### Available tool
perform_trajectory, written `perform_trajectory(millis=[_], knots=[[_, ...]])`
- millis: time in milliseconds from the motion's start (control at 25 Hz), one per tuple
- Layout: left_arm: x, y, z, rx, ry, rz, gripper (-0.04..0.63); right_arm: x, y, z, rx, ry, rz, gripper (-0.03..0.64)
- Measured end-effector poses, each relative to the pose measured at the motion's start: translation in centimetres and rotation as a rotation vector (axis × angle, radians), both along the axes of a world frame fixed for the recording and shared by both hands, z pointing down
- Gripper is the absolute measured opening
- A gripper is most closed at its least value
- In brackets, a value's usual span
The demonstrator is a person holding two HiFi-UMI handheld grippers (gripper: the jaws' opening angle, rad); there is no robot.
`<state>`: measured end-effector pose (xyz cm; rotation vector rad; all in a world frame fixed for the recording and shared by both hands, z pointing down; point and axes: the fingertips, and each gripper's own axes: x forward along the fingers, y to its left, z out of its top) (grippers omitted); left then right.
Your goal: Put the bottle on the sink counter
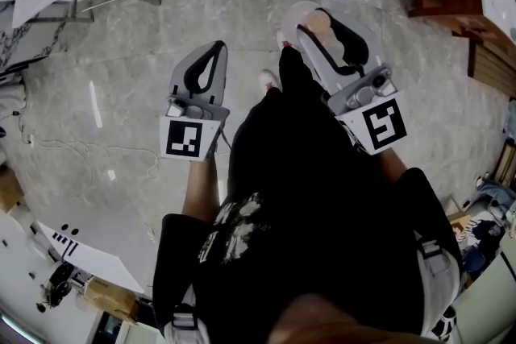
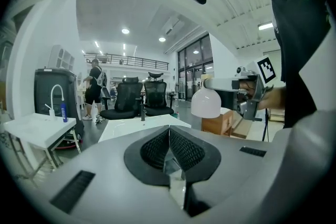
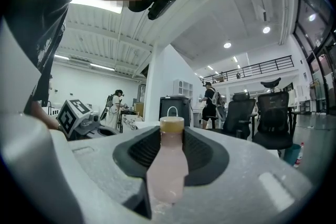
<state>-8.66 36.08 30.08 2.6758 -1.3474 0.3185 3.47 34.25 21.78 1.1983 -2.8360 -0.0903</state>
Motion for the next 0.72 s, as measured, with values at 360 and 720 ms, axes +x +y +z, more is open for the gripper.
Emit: perform_trajectory(millis=[360, 720], knots=[[1.8, -7.3, -2.5, 0.054, 0.008, 0.042, 0.014, 0.7, -7.2, 0.0, 0.0, 0.017, 0.004, 0.123], [4.1, -13.2, -5.4, 0.099, -0.005, 0.03, 0.014, 2.1, -13.6, -1.8, 0.025, 0.004, -0.034, 0.123]])
